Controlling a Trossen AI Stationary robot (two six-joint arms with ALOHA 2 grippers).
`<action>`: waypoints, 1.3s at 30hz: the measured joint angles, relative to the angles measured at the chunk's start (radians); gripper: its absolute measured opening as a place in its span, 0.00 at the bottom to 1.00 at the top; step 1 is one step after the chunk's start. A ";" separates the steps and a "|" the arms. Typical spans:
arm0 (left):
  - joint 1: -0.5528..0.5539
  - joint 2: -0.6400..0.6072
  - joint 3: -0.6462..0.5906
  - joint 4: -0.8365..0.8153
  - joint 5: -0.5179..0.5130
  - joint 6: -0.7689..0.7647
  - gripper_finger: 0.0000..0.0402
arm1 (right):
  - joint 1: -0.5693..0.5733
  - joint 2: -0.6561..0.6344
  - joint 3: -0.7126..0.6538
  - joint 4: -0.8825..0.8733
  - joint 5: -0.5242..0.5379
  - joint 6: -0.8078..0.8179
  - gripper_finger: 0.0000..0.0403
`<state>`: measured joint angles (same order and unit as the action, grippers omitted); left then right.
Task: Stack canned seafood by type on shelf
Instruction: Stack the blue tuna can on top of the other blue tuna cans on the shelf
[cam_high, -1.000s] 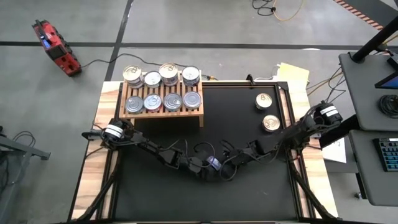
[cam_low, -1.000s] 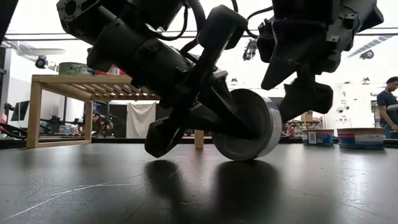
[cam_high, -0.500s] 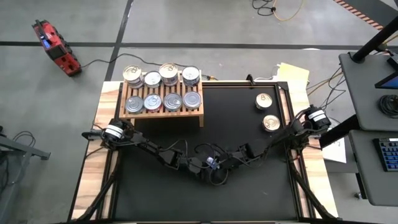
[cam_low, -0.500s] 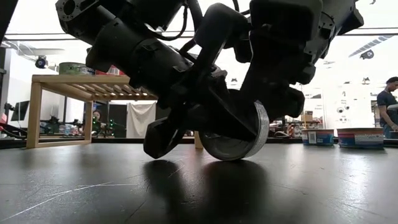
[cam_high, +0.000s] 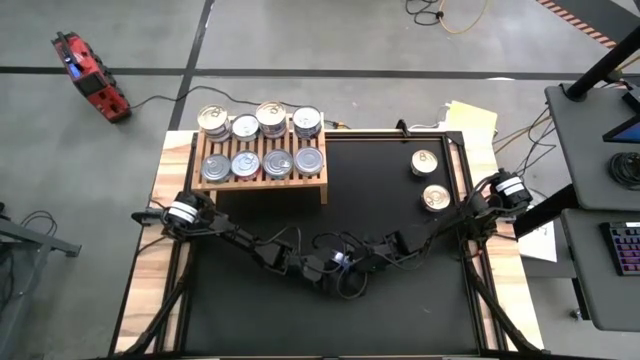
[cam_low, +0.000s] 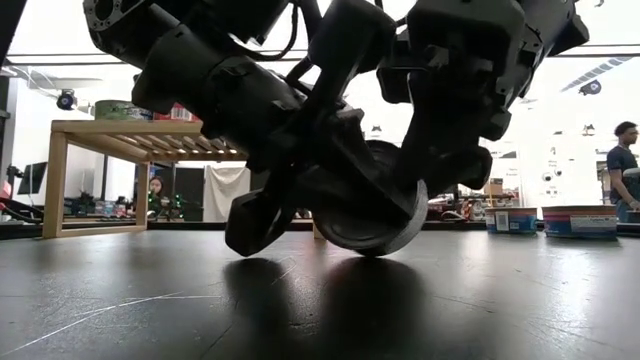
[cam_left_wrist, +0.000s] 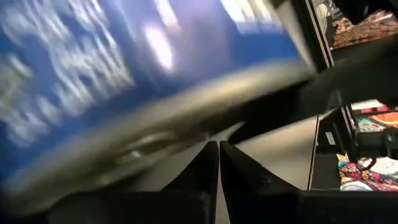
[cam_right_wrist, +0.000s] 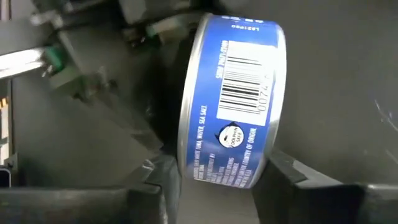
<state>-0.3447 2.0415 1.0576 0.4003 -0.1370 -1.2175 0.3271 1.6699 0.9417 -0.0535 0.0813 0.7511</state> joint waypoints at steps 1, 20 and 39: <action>0.000 0.000 0.000 0.000 0.001 0.000 0.00 | 0.000 0.000 0.000 0.001 0.002 -0.001 0.34; 0.003 -0.203 0.000 -0.198 0.094 0.236 0.00 | 0.000 -0.352 -0.008 -0.377 0.047 0.121 0.34; 0.002 -0.562 0.000 -0.321 0.067 0.645 0.00 | -0.272 -0.621 -0.001 0.035 -0.081 0.316 0.34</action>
<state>-0.3424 1.4795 1.0580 0.0796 -0.0698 -0.5725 0.0553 1.0491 0.9409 -0.0187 0.0007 1.0675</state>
